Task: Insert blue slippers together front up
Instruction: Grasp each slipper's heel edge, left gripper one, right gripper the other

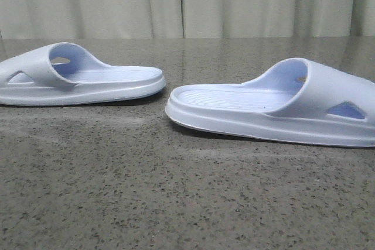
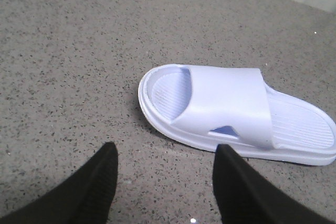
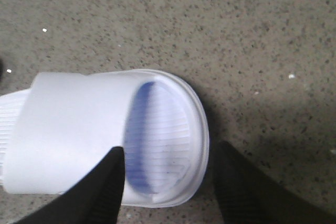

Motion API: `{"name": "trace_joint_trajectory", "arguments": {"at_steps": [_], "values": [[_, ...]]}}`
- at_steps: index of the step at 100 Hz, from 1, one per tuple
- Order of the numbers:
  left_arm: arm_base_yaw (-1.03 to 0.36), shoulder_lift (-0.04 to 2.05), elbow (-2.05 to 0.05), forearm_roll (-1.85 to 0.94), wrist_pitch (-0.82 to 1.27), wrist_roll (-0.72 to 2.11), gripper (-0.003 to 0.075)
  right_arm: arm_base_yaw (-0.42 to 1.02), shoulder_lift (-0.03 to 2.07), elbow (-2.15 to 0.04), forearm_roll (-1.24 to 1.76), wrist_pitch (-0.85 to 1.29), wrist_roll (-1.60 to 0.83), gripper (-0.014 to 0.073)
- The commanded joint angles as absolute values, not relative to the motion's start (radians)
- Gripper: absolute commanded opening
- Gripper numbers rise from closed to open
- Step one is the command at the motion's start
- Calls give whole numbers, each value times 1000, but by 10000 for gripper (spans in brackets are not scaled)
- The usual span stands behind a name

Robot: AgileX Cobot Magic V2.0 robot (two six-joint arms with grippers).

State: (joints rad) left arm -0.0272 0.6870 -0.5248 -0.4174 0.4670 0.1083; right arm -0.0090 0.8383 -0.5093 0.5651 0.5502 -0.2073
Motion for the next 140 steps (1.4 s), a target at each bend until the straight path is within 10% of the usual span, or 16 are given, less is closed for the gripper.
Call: {"name": "trace_joint_trajectory", "arguments": {"at_steps": [1, 64, 87, 140], "values": [[-26, 725, -578, -450, 432, 109, 367, -14, 892, -542, 570, 484, -234, 329], [-26, 863, -613, -634, 409, 250, 367, -166, 1119, -579, 1042, 664, -744, 320], [-26, 911, -624, -659, 400, 267, 365, -219, 1210, -614, 1063, 787, -793, -107], [202, 1221, -784, -1232, 667, 741, 365, -219, 1210, -615, 1058, 767, -794, -107]]}}
